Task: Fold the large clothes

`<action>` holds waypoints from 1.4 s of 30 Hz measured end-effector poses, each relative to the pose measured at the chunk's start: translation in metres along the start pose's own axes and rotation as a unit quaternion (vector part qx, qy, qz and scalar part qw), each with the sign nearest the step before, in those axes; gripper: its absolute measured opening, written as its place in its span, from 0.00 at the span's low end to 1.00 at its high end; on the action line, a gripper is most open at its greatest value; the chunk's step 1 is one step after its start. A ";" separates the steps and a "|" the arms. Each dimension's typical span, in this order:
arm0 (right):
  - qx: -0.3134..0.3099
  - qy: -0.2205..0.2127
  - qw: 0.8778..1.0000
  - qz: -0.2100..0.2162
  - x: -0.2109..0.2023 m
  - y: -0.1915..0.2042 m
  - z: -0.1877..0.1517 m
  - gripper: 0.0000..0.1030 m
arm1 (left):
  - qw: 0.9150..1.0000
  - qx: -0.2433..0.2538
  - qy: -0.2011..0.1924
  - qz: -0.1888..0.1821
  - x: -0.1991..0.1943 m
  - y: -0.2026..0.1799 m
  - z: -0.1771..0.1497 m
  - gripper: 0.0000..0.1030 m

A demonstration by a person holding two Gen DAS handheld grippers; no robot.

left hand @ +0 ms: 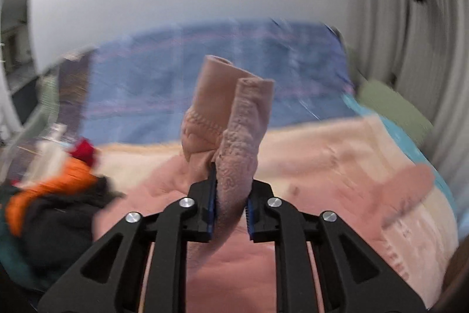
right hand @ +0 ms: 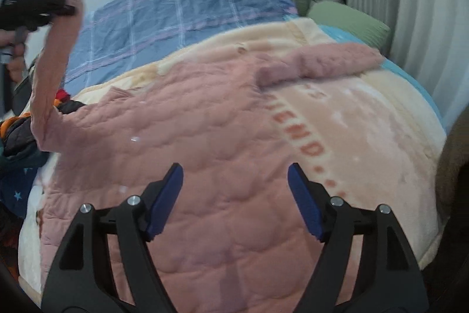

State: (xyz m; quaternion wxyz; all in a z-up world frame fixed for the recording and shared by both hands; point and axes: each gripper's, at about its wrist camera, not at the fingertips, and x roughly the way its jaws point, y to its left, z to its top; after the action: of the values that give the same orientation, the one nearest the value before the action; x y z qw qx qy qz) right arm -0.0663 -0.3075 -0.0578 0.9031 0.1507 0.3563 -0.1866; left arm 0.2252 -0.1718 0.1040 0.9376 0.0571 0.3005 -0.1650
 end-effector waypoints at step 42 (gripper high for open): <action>-0.020 -0.011 0.986 0.163 0.130 0.116 0.166 0.11 | 0.971 0.021 0.117 0.210 0.066 0.159 -0.186 0.90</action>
State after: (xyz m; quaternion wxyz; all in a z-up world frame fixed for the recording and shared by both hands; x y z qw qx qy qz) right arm 0.1712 -0.3016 -0.0165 0.9283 0.1860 0.3204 -0.0315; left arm 0.2290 -0.0019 -0.0847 0.9084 0.1573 0.3856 0.0368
